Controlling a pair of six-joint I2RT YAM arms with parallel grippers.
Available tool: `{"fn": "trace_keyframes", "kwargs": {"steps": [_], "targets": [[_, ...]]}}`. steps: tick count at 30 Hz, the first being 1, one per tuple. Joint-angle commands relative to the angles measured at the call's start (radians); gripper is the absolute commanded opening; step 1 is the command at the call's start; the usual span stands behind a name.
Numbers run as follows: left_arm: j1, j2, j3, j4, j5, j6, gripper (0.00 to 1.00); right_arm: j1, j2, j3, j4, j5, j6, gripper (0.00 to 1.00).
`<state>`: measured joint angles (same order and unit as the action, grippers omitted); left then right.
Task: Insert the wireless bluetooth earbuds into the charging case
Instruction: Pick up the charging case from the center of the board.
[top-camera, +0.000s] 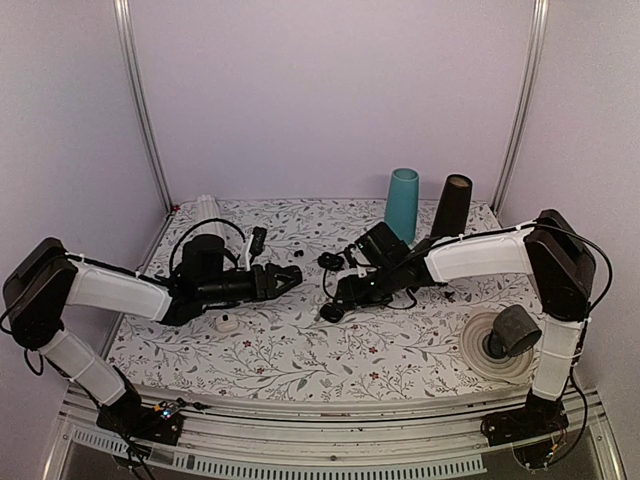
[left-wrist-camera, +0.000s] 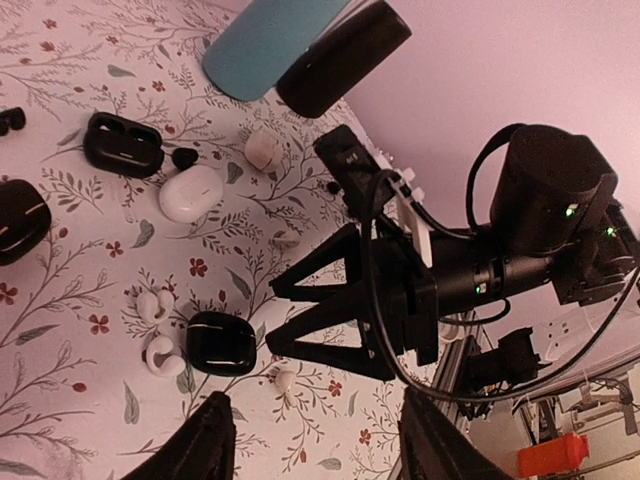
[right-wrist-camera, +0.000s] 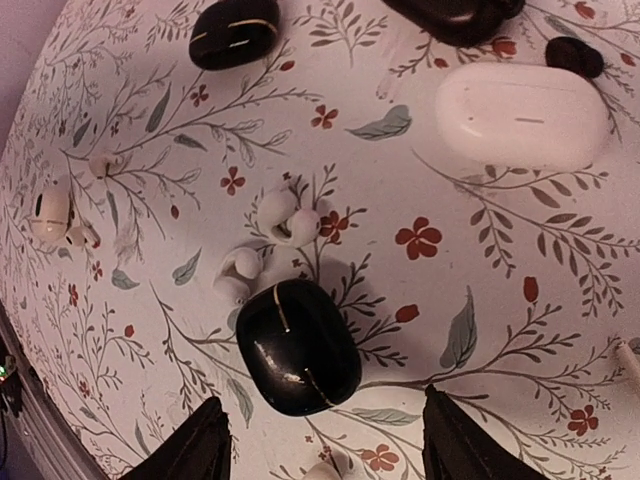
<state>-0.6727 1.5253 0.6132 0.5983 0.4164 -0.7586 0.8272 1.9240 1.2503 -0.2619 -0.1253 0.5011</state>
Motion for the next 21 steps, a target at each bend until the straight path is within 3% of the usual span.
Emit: {"fn": "trace_keyframes", "kwargs": {"steps": [1,5,9,16,21], "targets": [[0.013,-0.018,-0.004,-0.028,-0.008,0.027,0.57,0.037,0.024,0.02,0.029,0.016,-0.101,0.7],[0.022,-0.024,0.006,-0.043,-0.002,0.038,0.57,0.038,0.035,-0.003,0.081,0.013,-0.205,0.81],[0.031,-0.038,0.011,-0.06,-0.008,0.046,0.57,0.038,0.06,0.0,0.101,0.031,-0.308,0.84],[0.046,-0.065,0.013,-0.08,-0.024,0.058,0.57,0.039,0.103,-0.01,0.138,0.018,-0.411,0.8],[0.057,-0.08,0.018,-0.099,-0.034,0.07,0.57,0.046,0.133,-0.004,0.146,0.036,-0.428,0.72]]}}
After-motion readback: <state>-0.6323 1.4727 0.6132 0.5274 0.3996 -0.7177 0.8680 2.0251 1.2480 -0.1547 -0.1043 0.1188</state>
